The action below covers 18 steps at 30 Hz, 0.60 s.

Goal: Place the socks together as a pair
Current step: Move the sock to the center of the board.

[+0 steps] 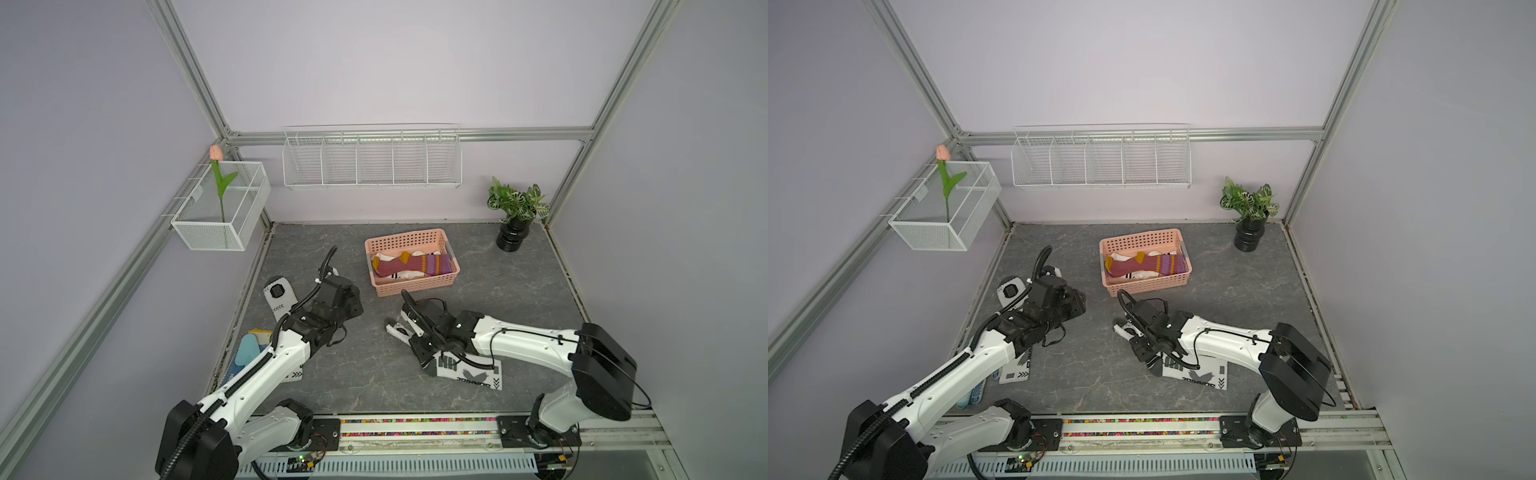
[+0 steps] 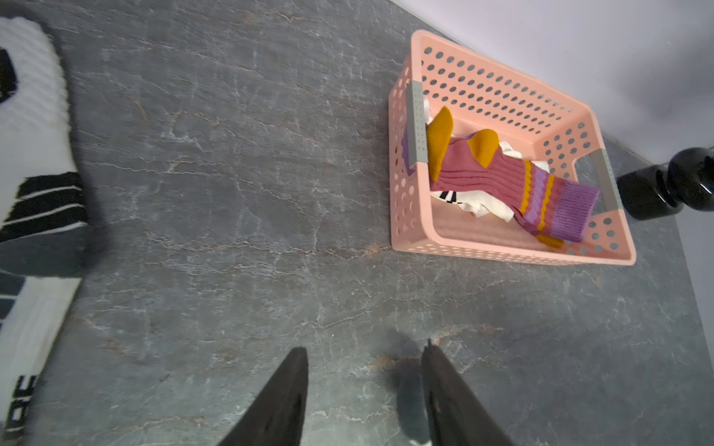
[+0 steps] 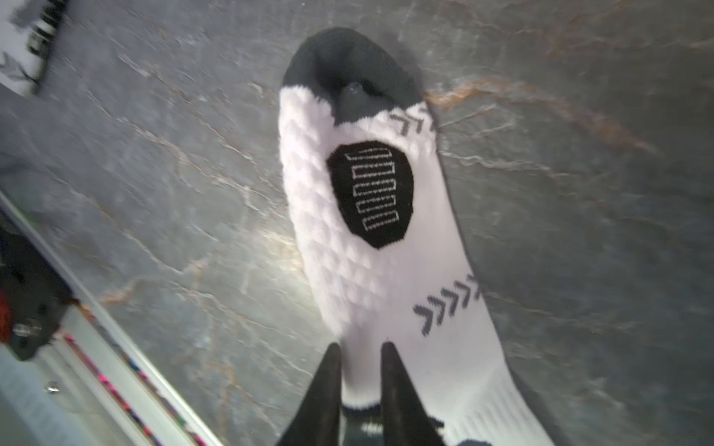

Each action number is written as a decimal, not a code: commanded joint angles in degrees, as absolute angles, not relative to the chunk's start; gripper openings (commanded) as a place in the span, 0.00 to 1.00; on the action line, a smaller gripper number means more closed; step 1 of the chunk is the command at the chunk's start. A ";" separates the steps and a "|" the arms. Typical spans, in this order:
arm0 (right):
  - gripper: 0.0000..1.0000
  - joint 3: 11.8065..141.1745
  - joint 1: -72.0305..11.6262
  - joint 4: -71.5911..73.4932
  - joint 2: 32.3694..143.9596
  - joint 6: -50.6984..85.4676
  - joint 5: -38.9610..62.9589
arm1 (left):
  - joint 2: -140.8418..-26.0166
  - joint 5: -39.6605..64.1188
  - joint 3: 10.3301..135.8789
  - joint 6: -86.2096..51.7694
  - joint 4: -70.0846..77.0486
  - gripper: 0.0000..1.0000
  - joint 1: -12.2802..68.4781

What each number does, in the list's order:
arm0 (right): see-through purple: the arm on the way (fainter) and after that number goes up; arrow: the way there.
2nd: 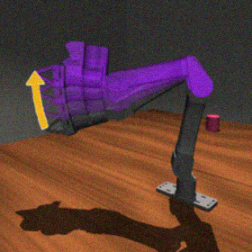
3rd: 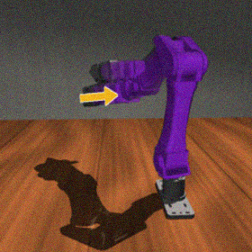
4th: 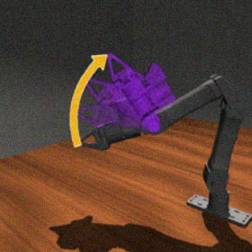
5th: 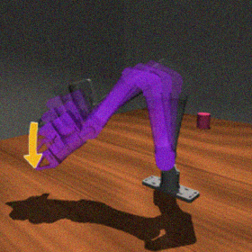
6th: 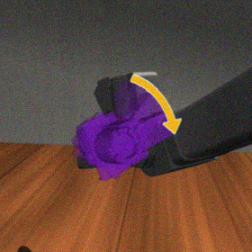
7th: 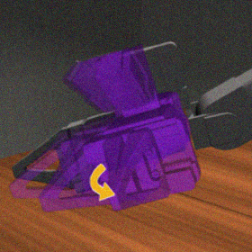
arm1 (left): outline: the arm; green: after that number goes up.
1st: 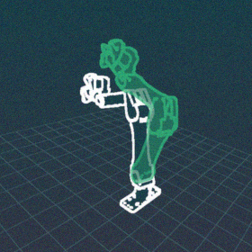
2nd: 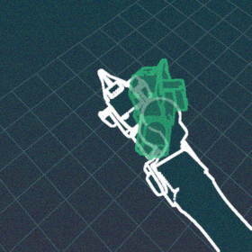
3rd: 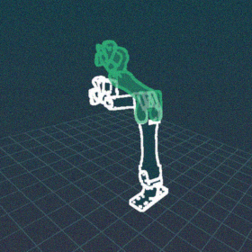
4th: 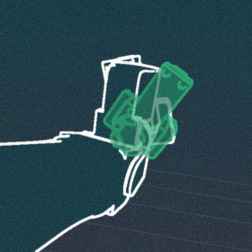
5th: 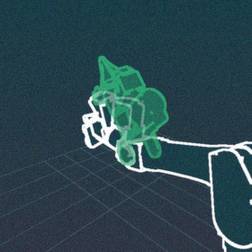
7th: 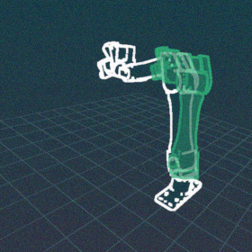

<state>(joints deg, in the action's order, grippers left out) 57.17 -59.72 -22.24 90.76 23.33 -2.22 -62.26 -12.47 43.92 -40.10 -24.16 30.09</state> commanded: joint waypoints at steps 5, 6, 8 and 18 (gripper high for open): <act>0.56 49.84 -58.44 -21.98 79.17 30.56 -7.90 | -62.39 -15.42 46.43 -42.10 -29.00 0.55 26.30; 0.54 47.91 -57.77 -24.47 77.42 32.99 -9.39 | -62.87 -15.08 47.02 -42.04 -29.54 0.55 25.88; 0.45 45.91 -56.34 -30.29 74.46 38.30 -11.27 | -63.91 -14.80 48.16 -41.86 -30.76 0.55 25.50; 0.07 33.03 -57.50 -44.40 61.24 55.67 -6.12 | -64.64 -15.71 49.25 -41.84 -32.56 0.59 24.75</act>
<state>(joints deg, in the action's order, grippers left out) 36.23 -56.64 -38.15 64.73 47.13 -6.37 -64.40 -13.80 47.79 -40.91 -30.76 25.30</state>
